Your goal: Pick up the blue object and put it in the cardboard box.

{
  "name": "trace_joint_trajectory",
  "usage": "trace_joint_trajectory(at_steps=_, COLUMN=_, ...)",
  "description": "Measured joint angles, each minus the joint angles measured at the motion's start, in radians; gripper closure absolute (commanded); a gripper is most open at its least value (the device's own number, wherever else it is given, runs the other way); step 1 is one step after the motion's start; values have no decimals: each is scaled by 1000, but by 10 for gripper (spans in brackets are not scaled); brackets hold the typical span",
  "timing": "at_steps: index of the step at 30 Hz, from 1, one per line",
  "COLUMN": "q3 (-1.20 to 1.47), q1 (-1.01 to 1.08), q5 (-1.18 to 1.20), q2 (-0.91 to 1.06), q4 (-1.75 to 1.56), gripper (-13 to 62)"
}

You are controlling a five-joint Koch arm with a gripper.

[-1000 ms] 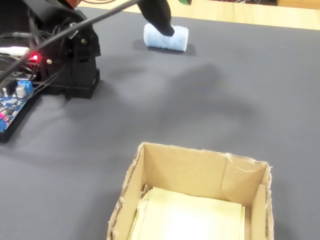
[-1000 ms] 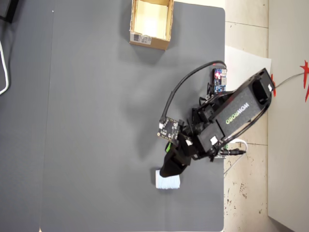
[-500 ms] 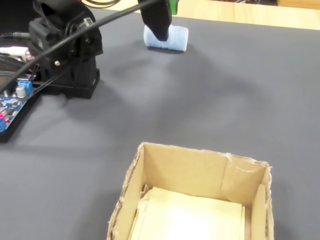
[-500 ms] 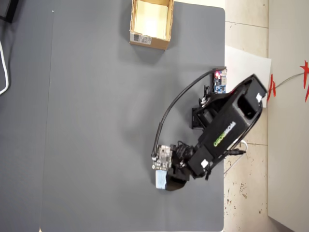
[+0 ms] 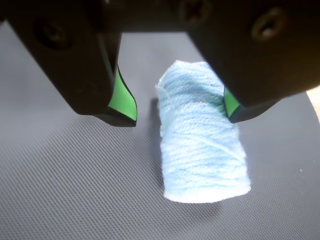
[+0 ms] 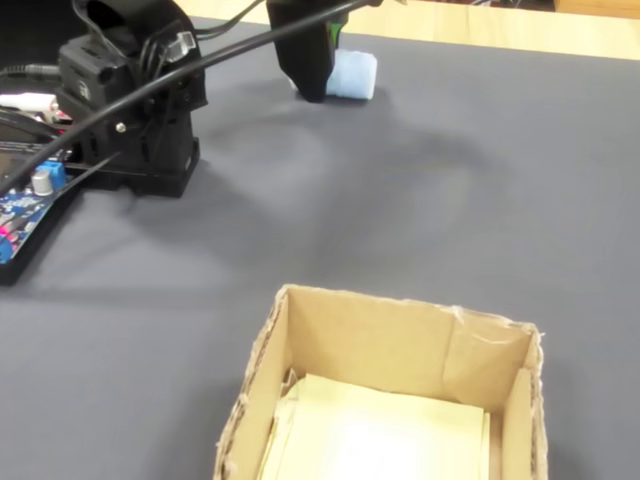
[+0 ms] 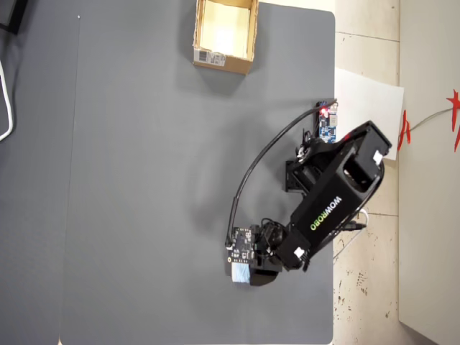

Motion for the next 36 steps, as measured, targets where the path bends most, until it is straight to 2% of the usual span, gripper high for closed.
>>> trace_joint_trajectory(at_steps=4, q3=8, q1=9, q5=-2, q2=-49, q4=-58, gripper=219)
trace_joint_trajectory(at_steps=12, q3=5, q1=26, q5=0, q2=-83, q4=-66, gripper=372)
trace_joint_trajectory(at_steps=21, q3=17, q1=83, q5=-23, q2=-35, q4=-143, gripper=373)
trace_joint_trajectory(at_steps=36, q3=104, q1=460, q5=-336, q2=339, q4=-153, gripper=372)
